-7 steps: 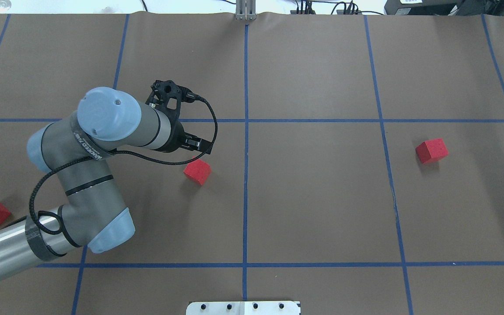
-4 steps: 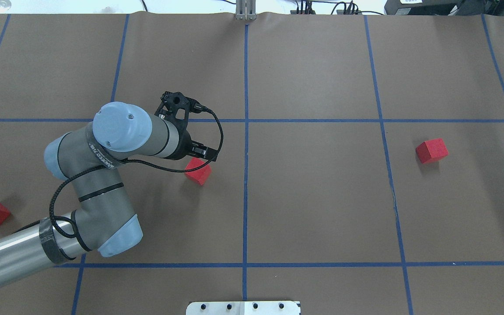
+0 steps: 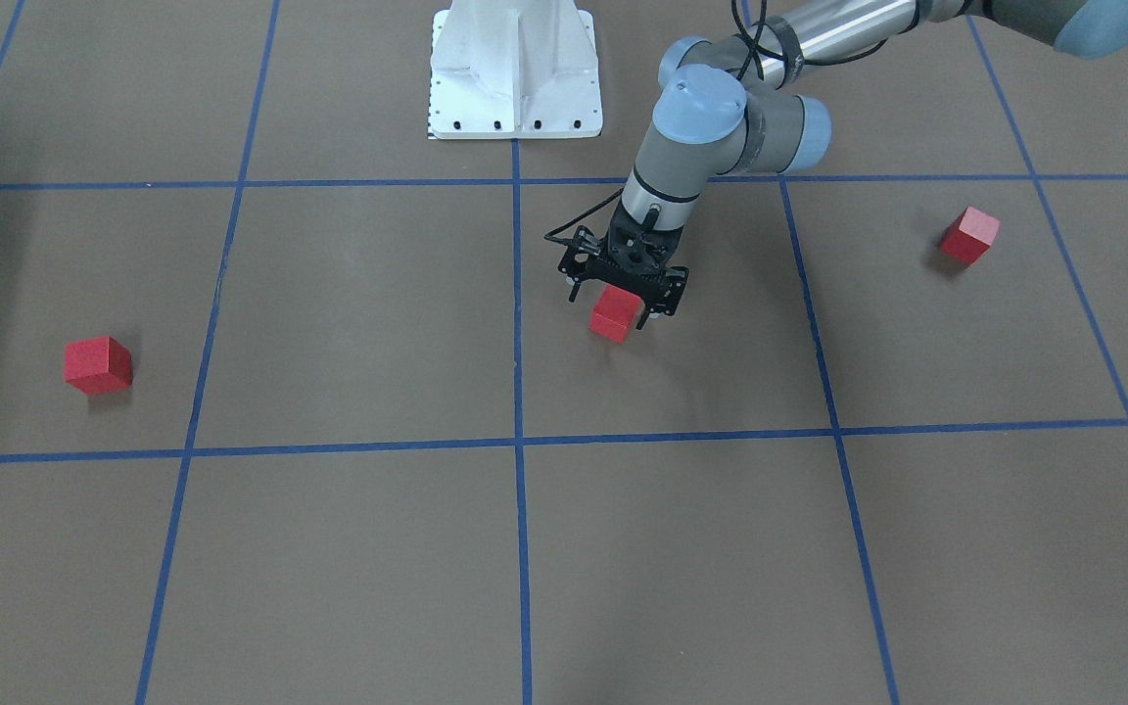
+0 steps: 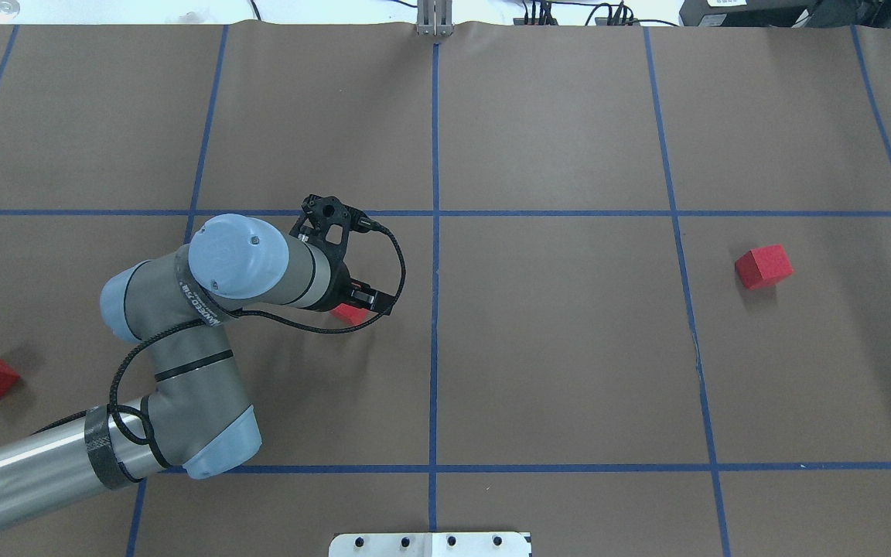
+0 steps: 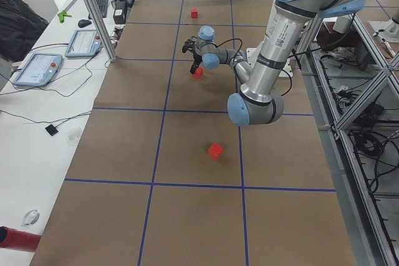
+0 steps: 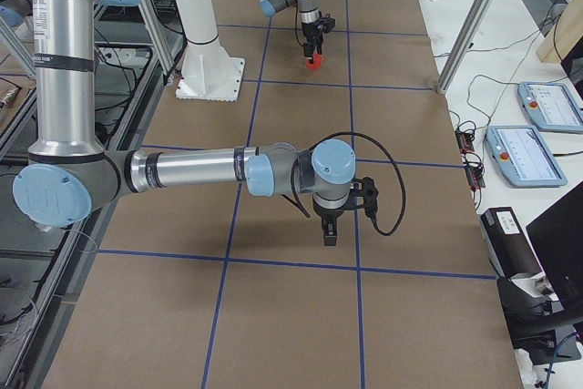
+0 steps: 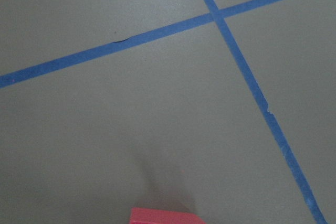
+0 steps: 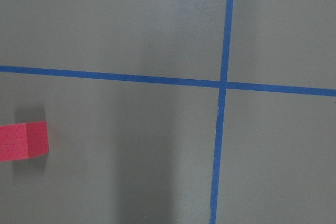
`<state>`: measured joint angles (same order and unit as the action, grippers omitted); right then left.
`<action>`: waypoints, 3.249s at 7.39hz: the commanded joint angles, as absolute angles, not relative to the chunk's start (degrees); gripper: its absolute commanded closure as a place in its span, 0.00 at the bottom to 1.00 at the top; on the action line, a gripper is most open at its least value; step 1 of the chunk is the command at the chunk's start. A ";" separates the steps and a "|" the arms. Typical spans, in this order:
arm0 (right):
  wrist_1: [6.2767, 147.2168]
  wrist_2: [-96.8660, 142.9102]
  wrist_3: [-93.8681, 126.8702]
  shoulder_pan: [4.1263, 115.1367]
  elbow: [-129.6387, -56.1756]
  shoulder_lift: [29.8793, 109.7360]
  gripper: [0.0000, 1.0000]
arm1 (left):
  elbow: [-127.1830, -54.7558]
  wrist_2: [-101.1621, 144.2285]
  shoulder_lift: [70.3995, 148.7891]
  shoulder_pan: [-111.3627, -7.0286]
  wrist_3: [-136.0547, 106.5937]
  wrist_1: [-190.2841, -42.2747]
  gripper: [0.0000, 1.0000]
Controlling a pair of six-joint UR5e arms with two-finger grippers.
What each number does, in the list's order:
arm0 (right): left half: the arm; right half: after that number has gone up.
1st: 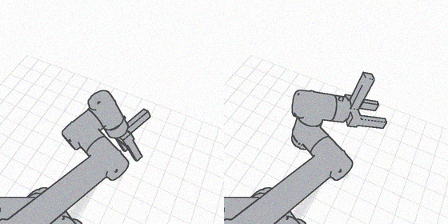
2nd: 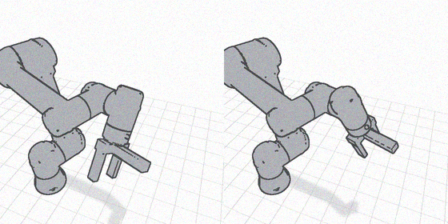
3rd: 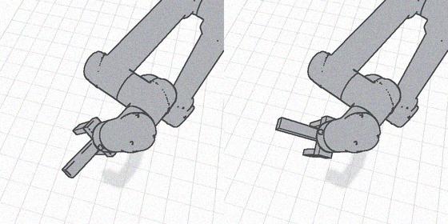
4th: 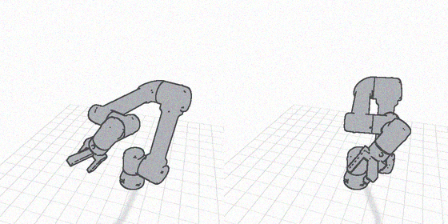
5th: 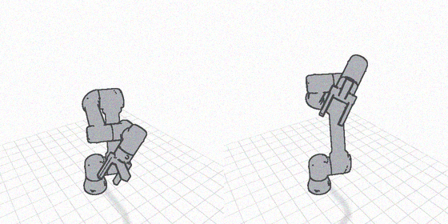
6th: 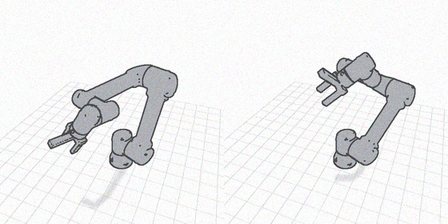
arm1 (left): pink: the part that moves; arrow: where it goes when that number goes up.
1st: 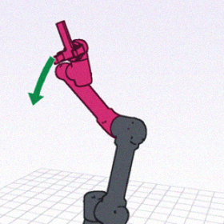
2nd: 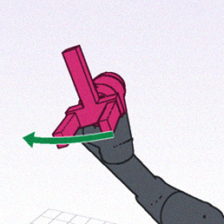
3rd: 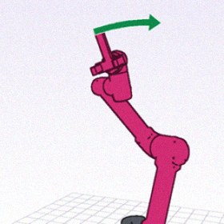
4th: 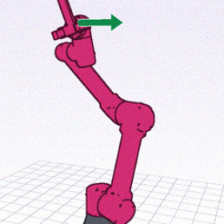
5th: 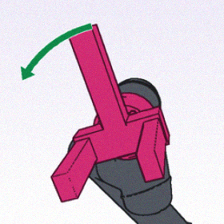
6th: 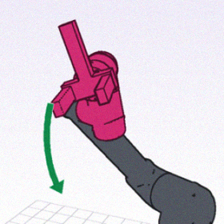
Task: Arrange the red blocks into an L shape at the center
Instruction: 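Move the left gripper down onto the red cube near the center and grasp it, then carry the red cube toward the center grid line and set it down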
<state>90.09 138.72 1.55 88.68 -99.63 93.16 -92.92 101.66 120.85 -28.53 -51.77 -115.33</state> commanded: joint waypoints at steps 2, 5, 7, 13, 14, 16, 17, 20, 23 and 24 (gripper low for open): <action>90.09 138.69 1.58 88.68 -99.58 93.16 0.01 | -92.64 101.69 120.50 -28.22 -51.77 -115.05 0.00; 90.09 138.69 1.58 88.68 -99.40 93.25 0.01 | -92.64 101.69 119.71 -27.60 -51.77 -114.79 0.27; 90.09 138.69 1.58 88.68 -99.40 93.16 0.01 | -93.60 101.78 120.05 -27.60 -62.41 -114.61 1.00; 90.09 138.60 1.58 88.68 -99.14 93.16 0.01 | -81.79 99.25 137.51 -27.77 -64.25 -106.25 1.00; 90.09 138.60 1.58 88.68 -99.14 93.16 0.01 | -76.78 98.27 141.20 -27.77 -64.16 -106.61 1.00; 90.09 138.60 1.58 88.68 -99.14 93.25 0.01 | -75.32 98.17 142.29 -27.86 -64.16 -106.35 1.00; 90.09 138.60 1.58 88.68 -99.14 93.25 0.01 | -75.24 97.83 142.21 -27.86 -66.86 -106.17 1.00; 90.09 138.69 1.67 88.68 -99.14 93.25 0.01 | -74.80 97.30 141.94 -28.04 -67.76 -105.82 1.00; 90.09 138.87 1.67 88.68 -99.05 93.25 0.01 | -73.31 97.12 141.86 -27.95 -67.68 -105.82 1.00; 90.09 138.78 1.67 88.68 -99.05 93.25 0.01 | -73.30 97.12 141.86 -27.95 -67.68 -105.82 1.00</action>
<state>90.09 138.84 1.67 88.68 -99.08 93.25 -73.51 97.16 141.87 -27.96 -67.69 -105.82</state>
